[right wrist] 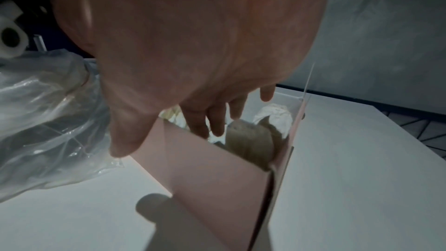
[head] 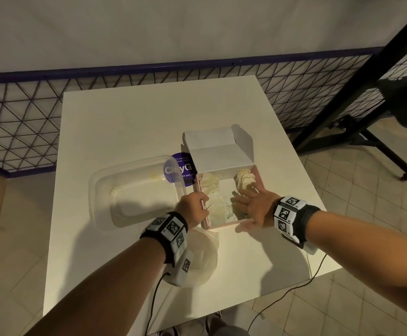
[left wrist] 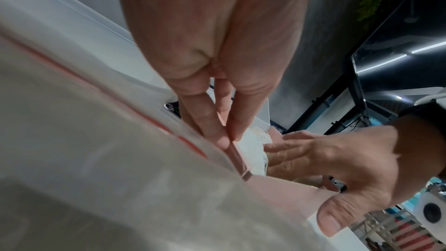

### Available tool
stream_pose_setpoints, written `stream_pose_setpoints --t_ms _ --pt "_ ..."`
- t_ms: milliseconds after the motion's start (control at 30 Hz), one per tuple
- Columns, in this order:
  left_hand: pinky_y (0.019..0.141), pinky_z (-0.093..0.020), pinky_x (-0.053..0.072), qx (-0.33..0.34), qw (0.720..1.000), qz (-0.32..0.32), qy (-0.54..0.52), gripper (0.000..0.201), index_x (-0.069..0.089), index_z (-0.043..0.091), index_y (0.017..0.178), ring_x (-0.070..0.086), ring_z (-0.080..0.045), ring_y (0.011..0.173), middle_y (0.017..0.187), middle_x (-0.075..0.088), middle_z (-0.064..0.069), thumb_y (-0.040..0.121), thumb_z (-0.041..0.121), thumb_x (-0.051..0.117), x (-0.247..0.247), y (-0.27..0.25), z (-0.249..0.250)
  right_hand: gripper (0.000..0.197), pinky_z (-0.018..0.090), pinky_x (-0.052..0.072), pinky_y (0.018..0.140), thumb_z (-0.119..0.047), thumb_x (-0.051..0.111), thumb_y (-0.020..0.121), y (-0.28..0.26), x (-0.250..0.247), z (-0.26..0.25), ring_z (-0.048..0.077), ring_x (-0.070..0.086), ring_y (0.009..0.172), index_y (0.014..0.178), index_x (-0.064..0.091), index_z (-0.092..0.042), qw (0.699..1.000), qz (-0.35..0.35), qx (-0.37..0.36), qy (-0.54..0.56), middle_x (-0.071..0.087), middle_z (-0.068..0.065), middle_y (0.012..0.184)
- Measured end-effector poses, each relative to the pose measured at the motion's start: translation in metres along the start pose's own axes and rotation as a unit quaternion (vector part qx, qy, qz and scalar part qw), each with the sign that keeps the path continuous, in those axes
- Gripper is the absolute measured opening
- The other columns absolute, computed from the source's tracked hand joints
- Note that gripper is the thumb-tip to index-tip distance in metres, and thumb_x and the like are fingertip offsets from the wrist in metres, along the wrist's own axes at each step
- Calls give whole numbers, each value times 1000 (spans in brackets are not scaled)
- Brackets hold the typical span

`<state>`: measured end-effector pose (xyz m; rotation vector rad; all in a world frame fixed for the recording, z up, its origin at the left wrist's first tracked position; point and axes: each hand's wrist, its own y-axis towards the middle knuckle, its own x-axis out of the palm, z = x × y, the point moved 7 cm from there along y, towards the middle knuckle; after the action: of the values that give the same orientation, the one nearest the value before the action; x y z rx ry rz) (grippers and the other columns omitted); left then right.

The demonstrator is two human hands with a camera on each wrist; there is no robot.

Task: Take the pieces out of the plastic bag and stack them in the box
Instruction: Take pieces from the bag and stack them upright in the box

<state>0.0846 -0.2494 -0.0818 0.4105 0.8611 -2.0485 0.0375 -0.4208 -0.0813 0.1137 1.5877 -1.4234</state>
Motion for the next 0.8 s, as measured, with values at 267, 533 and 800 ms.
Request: stream_pose_setpoints --t_ms 267,533,800 --pt "87 -36 52 13 1000 1 -3 39 59 5 122 63 -37 100 109 66 -24 84 9 66 -1 -3 3 82 54 -5 115 -70 40 82 -7 -20 3 25 4 147 145 29 -19 992 -5 50 119 20 2 156" --pt "91 -30 48 21 1000 1 13 41 59 5 125 63 -31 104 113 67 -18 84 9 64 -2 -1 5 80 44 35 109 -69 26 88 5 -40 -4 29 51 121 131 50 -7 669 45 236 703 53 11 136" --pt "93 -34 48 1 1000 -7 16 45 57 9 128 62 -30 103 109 69 -18 84 13 61 1 2 0 74 30 41 78 -67 17 91 38 -35 -33 18 54 80 100 64 -10 650 36 244 719 59 2 92"
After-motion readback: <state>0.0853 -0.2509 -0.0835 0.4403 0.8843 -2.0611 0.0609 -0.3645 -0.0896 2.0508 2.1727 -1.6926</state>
